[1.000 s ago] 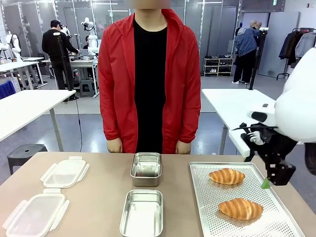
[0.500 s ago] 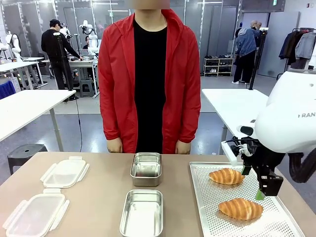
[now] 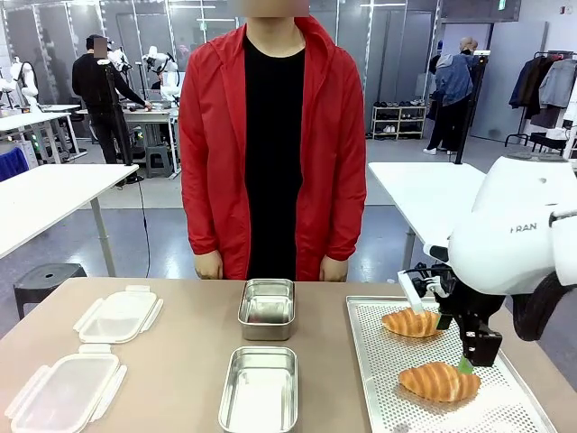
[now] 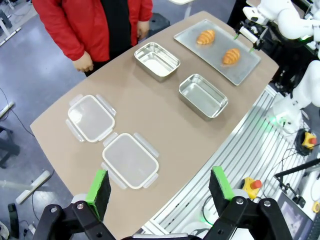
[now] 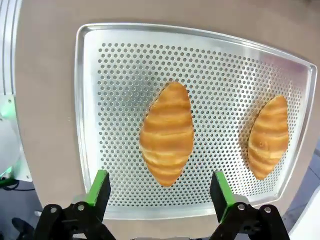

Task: Place the bread into the airtight container.
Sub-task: Pick up a Butter Roll and place it into an empty Airtight Container.

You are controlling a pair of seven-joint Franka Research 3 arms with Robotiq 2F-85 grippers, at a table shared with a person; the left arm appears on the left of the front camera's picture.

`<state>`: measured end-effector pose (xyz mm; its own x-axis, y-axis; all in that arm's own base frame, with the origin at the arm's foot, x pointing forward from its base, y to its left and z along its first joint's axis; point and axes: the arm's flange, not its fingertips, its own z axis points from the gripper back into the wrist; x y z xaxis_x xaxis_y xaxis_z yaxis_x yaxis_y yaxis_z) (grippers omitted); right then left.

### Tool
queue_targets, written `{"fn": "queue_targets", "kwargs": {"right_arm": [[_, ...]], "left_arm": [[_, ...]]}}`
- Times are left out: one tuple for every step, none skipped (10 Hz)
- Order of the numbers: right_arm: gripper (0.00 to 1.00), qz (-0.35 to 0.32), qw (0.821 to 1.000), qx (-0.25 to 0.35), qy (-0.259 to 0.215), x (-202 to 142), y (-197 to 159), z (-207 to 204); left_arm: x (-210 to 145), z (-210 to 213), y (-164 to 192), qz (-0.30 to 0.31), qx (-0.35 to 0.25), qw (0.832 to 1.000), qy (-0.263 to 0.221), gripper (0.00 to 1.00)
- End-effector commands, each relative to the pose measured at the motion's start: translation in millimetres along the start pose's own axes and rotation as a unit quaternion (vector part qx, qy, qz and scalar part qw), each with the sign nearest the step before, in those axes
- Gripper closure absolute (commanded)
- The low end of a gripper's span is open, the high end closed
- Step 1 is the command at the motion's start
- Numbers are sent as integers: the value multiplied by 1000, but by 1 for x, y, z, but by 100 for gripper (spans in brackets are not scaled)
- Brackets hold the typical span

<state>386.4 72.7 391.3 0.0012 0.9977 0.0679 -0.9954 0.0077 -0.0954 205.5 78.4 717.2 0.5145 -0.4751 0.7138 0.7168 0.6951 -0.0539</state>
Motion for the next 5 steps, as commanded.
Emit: {"fn": "queue_targets", "kwargs": {"right_arm": [[0, -21, 1000, -6, 4, -2, 30, -31], [0, -31, 1000, -2, -1, -3, 28, -41], [0, -33, 999, 5, 1, -3, 29, -49], [0, -32, 999, 1, 4, -2, 31, -56], [0, -36, 999, -3, 0, 0, 31, -63]], "left_arm": [[2, 1, 1, 0, 1, 1000, 1, 0], [2, 1, 1, 0, 1, 1000, 1, 0], [2, 1, 1, 0, 1, 1000, 1, 0], [2, 1, 1, 0, 1, 1000, 1, 0], [2, 1, 1, 0, 1, 1000, 1, 0]]}}
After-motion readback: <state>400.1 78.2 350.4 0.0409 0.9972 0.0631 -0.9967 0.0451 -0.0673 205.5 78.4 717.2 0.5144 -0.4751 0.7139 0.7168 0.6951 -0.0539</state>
